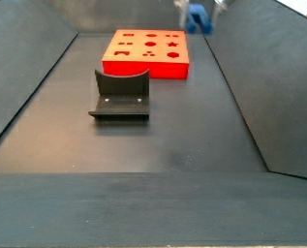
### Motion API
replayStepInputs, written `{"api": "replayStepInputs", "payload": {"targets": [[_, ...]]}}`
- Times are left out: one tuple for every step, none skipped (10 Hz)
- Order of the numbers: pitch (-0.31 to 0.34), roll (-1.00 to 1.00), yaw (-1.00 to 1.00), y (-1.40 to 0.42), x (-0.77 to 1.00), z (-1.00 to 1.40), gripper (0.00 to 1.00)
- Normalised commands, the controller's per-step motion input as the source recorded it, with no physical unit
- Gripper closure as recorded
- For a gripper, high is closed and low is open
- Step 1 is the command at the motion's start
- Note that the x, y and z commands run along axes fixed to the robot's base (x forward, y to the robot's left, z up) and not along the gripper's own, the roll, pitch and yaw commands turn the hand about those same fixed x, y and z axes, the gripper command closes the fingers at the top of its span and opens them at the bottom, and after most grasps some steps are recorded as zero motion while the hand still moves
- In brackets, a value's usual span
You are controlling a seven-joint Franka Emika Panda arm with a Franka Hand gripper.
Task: Pick up the square-circle object. Move up. Rotate the square-circle object. Place the square-circle object on the fixture. Regrasp the square-circle object. Move to above the board. Insert the square-circle object.
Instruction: Place the square-circle object on the fixture.
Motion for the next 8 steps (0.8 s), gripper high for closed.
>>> {"api": "replayStepInputs", "payload": {"targets": [[0.152, 0.10, 0.06, -0.73, 1.00, 0.23, 1.00], [0.147, 0.10, 0.05, -0.65, 1.00, 0.21, 1.00], [0.153, 0.09, 0.04, -0.56, 1.00, 0.19, 1.00], [0.152, 0.09, 0.03, -0.53, 1.00, 0.17, 1.00], [0.150, 0.10, 0.03, -0.44, 1.00, 0.14, 1.00], [0.152, 0.10, 0.03, -0.38, 1.00, 0.12, 1.00], [0.152, 0.10, 0.03, -0.32, 1.00, 0.11, 1.00], [0.155, 0.11, 0.03, -0.27, 1.00, 0.09, 1.00]]}}
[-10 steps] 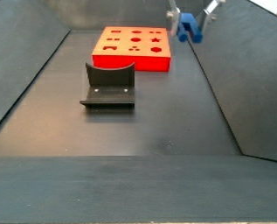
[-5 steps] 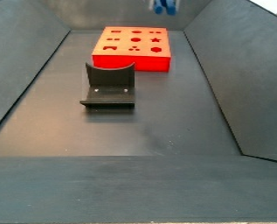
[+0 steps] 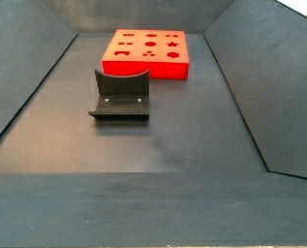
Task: Pick up the square-circle object. Move up. Rotate the square-circle object. Place the square-circle object on the fixture. Regrasp the square-circle object. Move to above the board. Insert the square-circle object.
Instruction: Place the square-circle object on the fixture.
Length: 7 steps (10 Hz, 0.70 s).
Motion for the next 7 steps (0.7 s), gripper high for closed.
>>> {"api": "replayStepInputs", "payload": {"targets": [[0.151, 0.11, 0.03, -0.23, 1.00, 0.08, 1.00], [0.155, 0.12, 0.03, -0.18, 1.00, 0.06, 1.00], [0.157, 0.12, 0.04, -0.15, 1.00, 0.05, 1.00], [0.157, 0.13, 0.04, -0.11, 1.00, 0.04, 1.00], [0.126, -1.00, 0.12, 1.00, 0.47, -0.38, 1.00], [0.124, -1.00, 0.11, 1.00, 0.43, -0.38, 1.00], [0.109, -1.00, 0.07, 1.00, 0.43, -0.33, 1.00]]}}
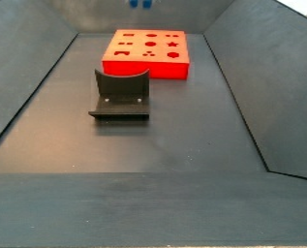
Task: Pick up the square-circle object. Move up. Rotate the square-circle object. Place the square-circle object on the fixture. Regrasp the square-circle object. Move to above the board. Insert the square-circle object.
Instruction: Place the square-circle object on the fixture.
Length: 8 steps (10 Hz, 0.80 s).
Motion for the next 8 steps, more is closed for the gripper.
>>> {"api": "replayStepInputs", "payload": {"targets": [[0.125, -1.00, 0.04, 1.00, 0.42, -0.29, 1.00], [0.145, -1.00, 0.03, 1.00, 0.41, -0.27, 1.00], [0.180, -1.00, 0.01, 1.00, 0.41, -0.23, 1.00], [0.215, -0.96, -0.03, 0.89, 0.38, -0.17, 1.00], [0.201, -0.80, -0.06, 0.72, 0.33, -0.11, 1.00], [0.177, -0.58, -0.09, 0.51, 0.26, -0.05, 1.00], [0.155, -0.42, -0.10, 0.36, 0.20, -0.04, 1.00], [0.135, -0.28, -0.11, 0.19, 0.16, -0.03, 1.00]]}}
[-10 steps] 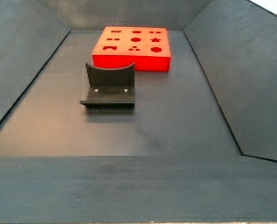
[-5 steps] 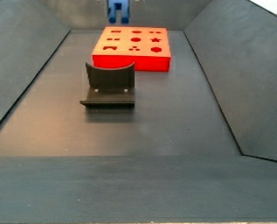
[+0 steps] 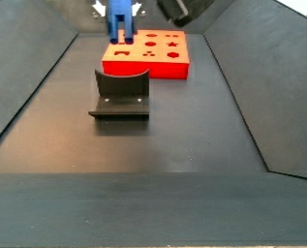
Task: Pick up the square-circle object. Move up. Rotate the square-circle object. Place the square-circle object on the fixture. Regrasp the square-circle object. Move to above the board. Insert the square-circle object.
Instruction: Place the square-circle object on the fixture.
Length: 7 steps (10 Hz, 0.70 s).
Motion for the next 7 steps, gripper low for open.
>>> {"api": "replayStepInputs", "payload": {"targets": [[0.037, -1.00, -0.16, 0.06, 0.11, -1.00, 1.00], [0.010, -1.00, -0.17, 0.06, 0.10, -1.00, 1.00], [0.019, -1.00, -0.17, 0.07, 0.11, -1.00, 1.00], [0.039, -1.00, -0.17, 0.08, 0.13, -1.00, 1.00], [0.046, -1.00, -0.17, 0.08, 0.14, -1.00, 1.00], [0.034, -0.89, -0.16, 0.09, 0.14, -1.00, 1.00], [0.025, -0.78, -0.15, 0.09, 0.15, -1.00, 1.00]]}}
